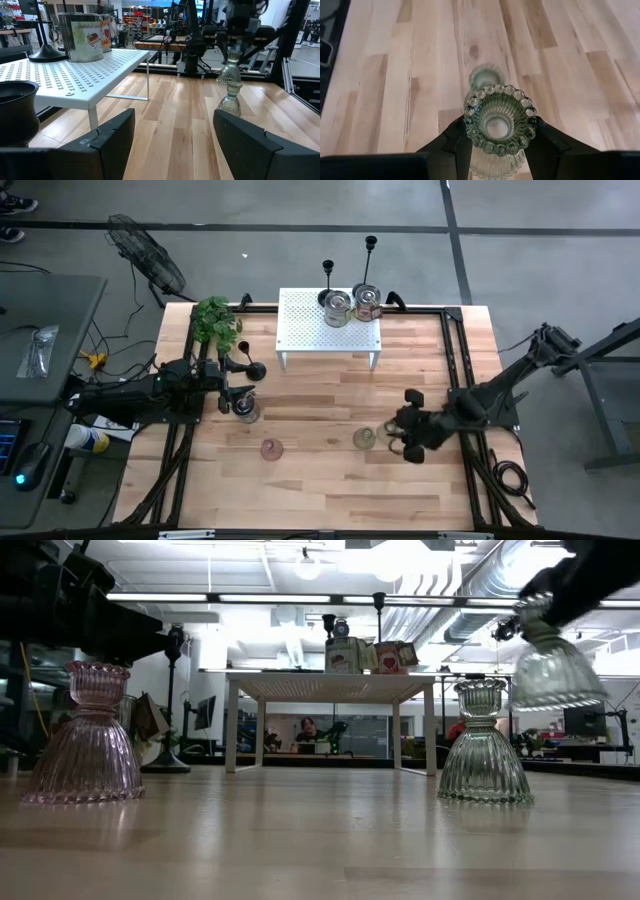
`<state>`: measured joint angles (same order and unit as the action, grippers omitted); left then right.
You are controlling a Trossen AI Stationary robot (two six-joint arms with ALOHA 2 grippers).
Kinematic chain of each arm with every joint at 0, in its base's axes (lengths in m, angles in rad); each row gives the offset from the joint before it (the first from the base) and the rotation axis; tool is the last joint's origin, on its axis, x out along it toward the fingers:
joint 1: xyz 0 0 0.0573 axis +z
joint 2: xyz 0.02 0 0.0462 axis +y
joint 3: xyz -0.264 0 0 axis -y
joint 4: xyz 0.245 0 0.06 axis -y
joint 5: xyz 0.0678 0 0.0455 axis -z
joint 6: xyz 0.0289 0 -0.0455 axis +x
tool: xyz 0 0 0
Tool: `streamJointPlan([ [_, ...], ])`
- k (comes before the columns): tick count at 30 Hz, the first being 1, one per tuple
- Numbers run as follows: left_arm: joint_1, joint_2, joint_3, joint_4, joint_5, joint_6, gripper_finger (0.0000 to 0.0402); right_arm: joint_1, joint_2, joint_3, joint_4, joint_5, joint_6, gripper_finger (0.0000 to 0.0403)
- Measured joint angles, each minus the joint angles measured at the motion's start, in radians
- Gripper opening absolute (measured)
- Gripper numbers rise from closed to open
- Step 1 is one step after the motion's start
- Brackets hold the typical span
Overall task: Pick & Place candle stick holders
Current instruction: Put the right transparent glass candle holder on the shelf
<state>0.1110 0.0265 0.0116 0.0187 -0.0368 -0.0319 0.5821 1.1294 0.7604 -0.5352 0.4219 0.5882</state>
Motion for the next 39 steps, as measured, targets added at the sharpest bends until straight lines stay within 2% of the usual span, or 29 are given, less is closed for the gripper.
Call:
streamJointPlan([
  [5, 0.000, 0.000, 0.000, 0.000, 0.000, 0.000, 0.0265, -0.108, -0.028, 0.042, -0.014, -0.056, -0.120, 0.0134],
  [10, 0.000, 0.000, 0.000, 0.000, 0.000, 0.000, 0.0265, -0.219, -0.028, 0.107, -0.056, -0.054, -0.216, 0.0134],
  [15, 0.000, 0.000, 0.000, 0.000, 0.000, 0.000, 0.0265, -0.311, -0.026, 0.133, -0.056, -0.004, -0.303, 0.0135],
  [24, 0.000, 0.000, 0.000, 0.000, 0.000, 0.000, 0.0265, -0.478, -0.026, 0.206, 0.053, 0.096, -0.422, 0.0135],
  [30, 0.000, 0.000, 0.000, 0.000, 0.000, 0.000, 0.0265, -0.619, -0.005, 0.233, 0.076, 0.128, -0.437, 0.0135],
  [39, 0.000, 0.000, 0.000, 0.000, 0.000, 0.000, 0.0265, -0.762, 0.086, 0.235, 0.237, 0.042, -0.381, 0.0135],
])
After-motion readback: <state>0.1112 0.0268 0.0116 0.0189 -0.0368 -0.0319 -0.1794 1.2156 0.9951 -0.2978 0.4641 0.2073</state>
